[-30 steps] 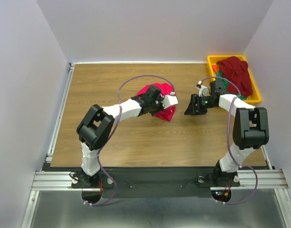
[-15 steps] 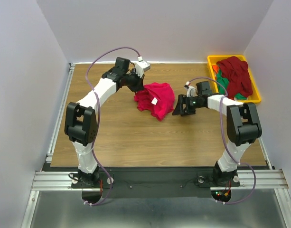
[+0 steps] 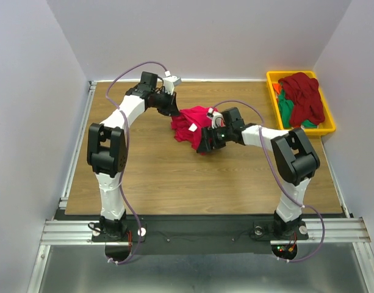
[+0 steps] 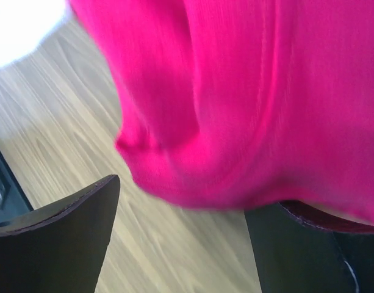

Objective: Fold and stack the t-shirts
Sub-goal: Flatten the tshirt out

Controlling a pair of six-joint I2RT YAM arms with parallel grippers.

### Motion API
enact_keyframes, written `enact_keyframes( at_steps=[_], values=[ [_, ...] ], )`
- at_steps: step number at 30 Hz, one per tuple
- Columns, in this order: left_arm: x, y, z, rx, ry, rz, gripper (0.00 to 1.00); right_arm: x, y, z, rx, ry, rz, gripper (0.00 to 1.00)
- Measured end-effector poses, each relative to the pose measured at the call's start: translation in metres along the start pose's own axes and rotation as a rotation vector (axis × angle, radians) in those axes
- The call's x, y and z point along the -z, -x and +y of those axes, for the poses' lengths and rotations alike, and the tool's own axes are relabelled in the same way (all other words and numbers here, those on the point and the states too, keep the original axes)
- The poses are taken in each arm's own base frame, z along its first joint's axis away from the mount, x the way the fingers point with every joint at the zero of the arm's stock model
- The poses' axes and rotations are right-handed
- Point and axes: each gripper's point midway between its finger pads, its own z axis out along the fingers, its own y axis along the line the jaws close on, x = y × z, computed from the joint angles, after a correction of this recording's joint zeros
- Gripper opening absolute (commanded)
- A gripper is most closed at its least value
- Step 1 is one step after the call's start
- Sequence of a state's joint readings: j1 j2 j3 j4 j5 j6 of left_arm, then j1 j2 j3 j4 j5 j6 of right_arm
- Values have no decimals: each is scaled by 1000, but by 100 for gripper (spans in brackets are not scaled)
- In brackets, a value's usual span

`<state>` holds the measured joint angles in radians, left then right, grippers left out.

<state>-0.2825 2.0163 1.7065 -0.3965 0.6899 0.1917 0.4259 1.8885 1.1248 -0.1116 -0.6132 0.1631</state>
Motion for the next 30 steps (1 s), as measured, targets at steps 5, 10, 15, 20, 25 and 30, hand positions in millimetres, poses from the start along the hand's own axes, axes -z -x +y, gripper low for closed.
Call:
enact_keyframes(
  at_steps=[5,10,15,20,25,30],
  values=[
    [3,-2,5,33,1,2,0,-19,20,-13,15,-62,-46,23],
    [12,2,8,43,4,3,0,-4,28,-37,-12,-137,-73,1],
    [23,16,4,2,-14,-9,0,64,67,-64,-24,-186,-203,0],
    [25,43,-35,-117,-88,-24,0,152,120,-51,131,-234,-362,1],
    [40,88,-78,-227,-110,-113,0,224,162,-13,310,-334,-492,1],
    [96,147,-117,-325,-98,-281,0,294,200,22,461,-483,-643,1]
  ],
)
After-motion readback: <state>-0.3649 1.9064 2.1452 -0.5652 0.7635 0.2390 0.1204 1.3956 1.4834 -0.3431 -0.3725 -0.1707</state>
